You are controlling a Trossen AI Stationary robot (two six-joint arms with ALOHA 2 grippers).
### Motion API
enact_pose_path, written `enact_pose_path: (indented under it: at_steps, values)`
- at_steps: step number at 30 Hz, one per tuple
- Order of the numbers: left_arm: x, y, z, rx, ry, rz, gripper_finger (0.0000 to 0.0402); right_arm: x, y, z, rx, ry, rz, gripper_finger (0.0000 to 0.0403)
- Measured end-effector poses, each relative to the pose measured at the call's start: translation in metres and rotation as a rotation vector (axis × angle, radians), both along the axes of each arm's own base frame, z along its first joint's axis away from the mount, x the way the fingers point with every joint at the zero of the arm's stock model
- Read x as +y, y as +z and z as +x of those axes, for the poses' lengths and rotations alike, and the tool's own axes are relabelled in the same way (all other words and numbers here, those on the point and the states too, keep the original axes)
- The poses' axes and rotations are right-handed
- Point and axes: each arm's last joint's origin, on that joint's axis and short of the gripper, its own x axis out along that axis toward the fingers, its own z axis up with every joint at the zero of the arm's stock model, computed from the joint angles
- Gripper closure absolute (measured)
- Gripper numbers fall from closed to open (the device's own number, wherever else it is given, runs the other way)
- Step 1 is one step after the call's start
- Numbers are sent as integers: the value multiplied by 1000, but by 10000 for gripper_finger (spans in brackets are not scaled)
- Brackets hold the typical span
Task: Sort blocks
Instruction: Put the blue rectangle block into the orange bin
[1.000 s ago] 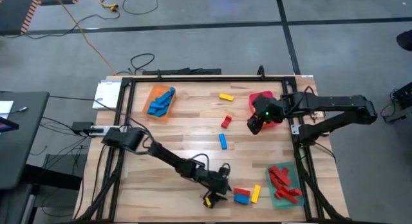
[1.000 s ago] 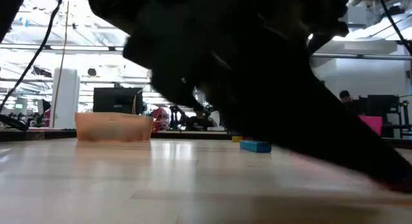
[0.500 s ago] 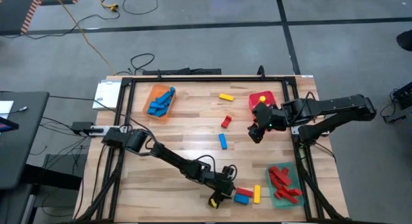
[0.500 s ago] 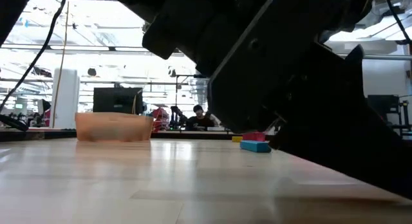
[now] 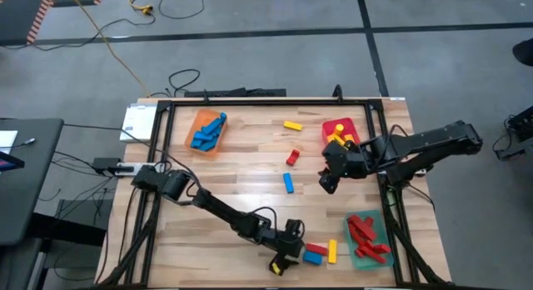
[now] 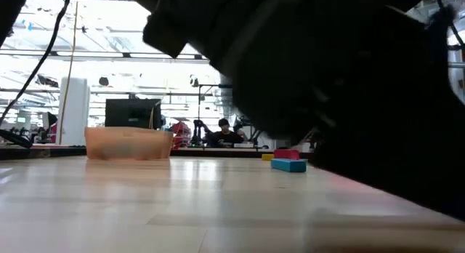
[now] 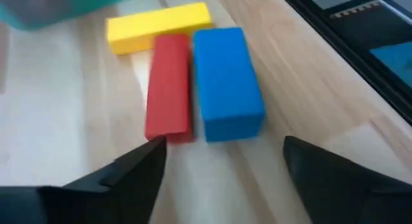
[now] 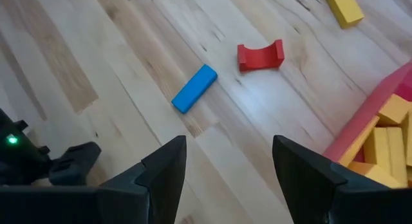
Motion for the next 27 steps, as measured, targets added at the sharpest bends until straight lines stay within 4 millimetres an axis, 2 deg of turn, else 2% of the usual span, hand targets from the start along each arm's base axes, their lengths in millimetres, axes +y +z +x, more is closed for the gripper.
enact_pose_path:
  at_steps: [4,9,15,19,27]
  values:
    - [0,9,5,-9,-22,-9,58,2,-2,4,-4,6,1,159]
    - [-8,17,6,-30,-72,-29,48,6,-6,8,7,19,-1,159]
    - [-11,17,6,-37,-80,-54,49,8,-9,11,25,25,-6,159]
    - [-10,16,8,-51,-10,-69,63,8,-10,12,26,31,-10,159]
    - [-16,19,7,-89,-26,-59,93,9,-10,13,16,32,-10,159]
